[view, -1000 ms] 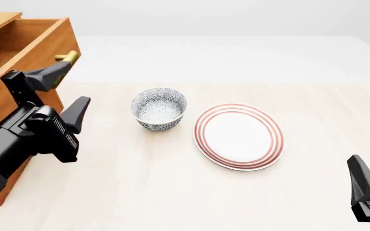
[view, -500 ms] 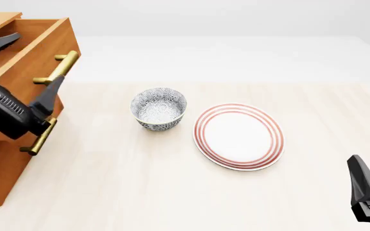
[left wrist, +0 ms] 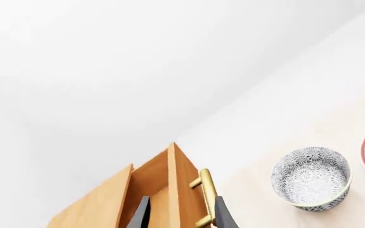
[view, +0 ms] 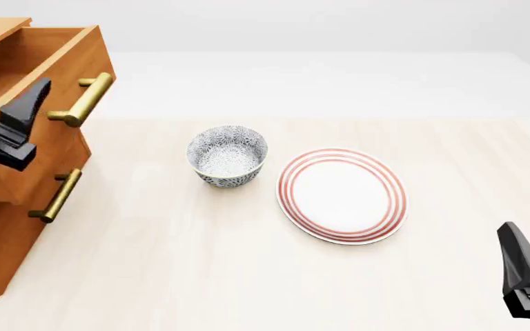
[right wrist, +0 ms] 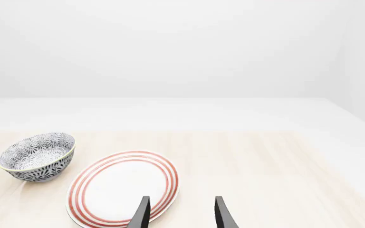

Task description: Open the top drawer of the cabinet.

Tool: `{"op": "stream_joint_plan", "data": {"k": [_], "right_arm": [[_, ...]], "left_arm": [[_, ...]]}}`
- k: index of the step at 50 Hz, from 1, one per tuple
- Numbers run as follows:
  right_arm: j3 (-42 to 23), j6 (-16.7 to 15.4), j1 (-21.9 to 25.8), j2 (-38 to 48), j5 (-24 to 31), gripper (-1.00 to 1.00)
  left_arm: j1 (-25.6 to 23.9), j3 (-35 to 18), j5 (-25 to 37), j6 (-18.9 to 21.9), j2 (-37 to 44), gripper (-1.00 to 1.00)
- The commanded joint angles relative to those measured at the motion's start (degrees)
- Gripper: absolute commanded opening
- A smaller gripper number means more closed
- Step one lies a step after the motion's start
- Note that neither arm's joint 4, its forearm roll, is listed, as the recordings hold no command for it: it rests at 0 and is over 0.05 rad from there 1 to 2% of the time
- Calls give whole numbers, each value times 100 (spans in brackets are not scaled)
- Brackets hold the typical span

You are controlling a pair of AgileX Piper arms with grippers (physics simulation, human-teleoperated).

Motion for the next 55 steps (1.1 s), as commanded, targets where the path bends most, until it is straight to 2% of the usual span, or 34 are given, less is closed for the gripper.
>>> {"op": "stream_joint_plan", "data": {"k": [1, 12, 14, 15, 17, 19, 25, 28, 31, 35, 39, 43, 46, 55], "right_arm": [[0, 1, 0, 0, 0, 100], [0, 0, 1, 0, 0, 100], [0, 0, 0, 0, 0, 100], [0, 0, 1, 0, 0, 100], [0, 1, 0, 1, 0, 100], [0, -1, 0, 2, 0, 100], [0, -1, 1, 2, -1, 100], [0, 0, -1, 0, 0, 100], [0, -1, 1, 0, 0, 100], [0, -1, 0, 1, 0, 100], [0, 1, 1, 1, 0, 100], [0, 0, 0, 1, 0, 100], [0, -1, 0, 0, 0, 100], [0, 0, -1, -1, 0, 100]], "left_arm": [[436, -316, 475, -865, -130, 100], [833, -1080, 1307, -1448, 190, 100], [763, -1153, 1334, -1500, 292, 100], [799, -1316, 1520, -1655, 369, 100], [798, -1440, 1700, -1583, 451, 100], [898, -1661, 1968, -1809, 571, 100], [841, -2182, 2542, -2122, 883, 100], [943, -2288, 2777, -2142, 964, 100], [851, -2438, 2987, -2376, 1149, 100], [841, -2609, 3234, -2390, 1185, 100], [572, -2905, 3510, -2774, 1374, 100], [516, -3105, 3757, -2945, 1394, 100], [603, -3251, 3983, -2880, 1331, 100], [614, -3445, 4477, -3165, 1289, 100]]}}
